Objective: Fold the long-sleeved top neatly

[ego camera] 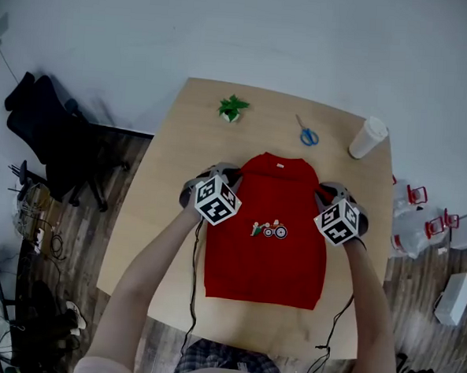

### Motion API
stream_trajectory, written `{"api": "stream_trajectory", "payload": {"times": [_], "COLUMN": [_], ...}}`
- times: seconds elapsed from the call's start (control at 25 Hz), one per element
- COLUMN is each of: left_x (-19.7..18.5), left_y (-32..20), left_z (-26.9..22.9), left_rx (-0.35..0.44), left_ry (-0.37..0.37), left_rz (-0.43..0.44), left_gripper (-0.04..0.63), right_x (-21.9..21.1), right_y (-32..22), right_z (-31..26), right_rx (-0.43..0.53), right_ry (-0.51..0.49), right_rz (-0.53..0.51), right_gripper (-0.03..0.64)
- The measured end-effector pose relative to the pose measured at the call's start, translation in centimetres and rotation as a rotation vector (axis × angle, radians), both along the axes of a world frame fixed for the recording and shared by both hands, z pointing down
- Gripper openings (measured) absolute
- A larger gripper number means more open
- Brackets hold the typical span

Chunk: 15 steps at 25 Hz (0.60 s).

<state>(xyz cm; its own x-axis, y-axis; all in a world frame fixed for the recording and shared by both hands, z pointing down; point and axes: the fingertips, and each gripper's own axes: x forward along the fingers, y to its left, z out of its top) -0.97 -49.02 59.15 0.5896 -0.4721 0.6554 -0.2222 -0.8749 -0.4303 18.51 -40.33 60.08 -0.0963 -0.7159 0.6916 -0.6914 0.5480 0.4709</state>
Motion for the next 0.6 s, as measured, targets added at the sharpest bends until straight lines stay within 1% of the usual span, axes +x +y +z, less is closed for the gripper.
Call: {"api": "stream_trajectory", "payload": {"times": [0.2,0.28,0.44,0.6], "left_x": [-1.6,-2.3,-3.9,-5.4], "left_y": [4.9,7.3,12.7,17.4], "left_z": [-2.0,-2.5,-3.2,-3.2], "left_rx": [0.074,0.091,0.091,0.084], "left_ry": [-0.003,-0.005,-0.002,-0.007], "left_rz": [0.087,0.122,0.186,0.231], "left_gripper": [0.038,0.038,0.037,0.037], "right_x": [-2.3,-3.1,-4.8,-6.3], "right_y": [5.0,7.4,12.4,16.6], "right_z": [-2.0,-2.6,-3.4,-3.3], "right_rx": [0.064,0.079,0.072,0.036], "right_ry": [0.022,0.021,0.010,0.004], "right_rz": [-0.119,-0.173,-0.277,-0.359], "right_gripper": [0.074,0.074,0.074,0.075]}}
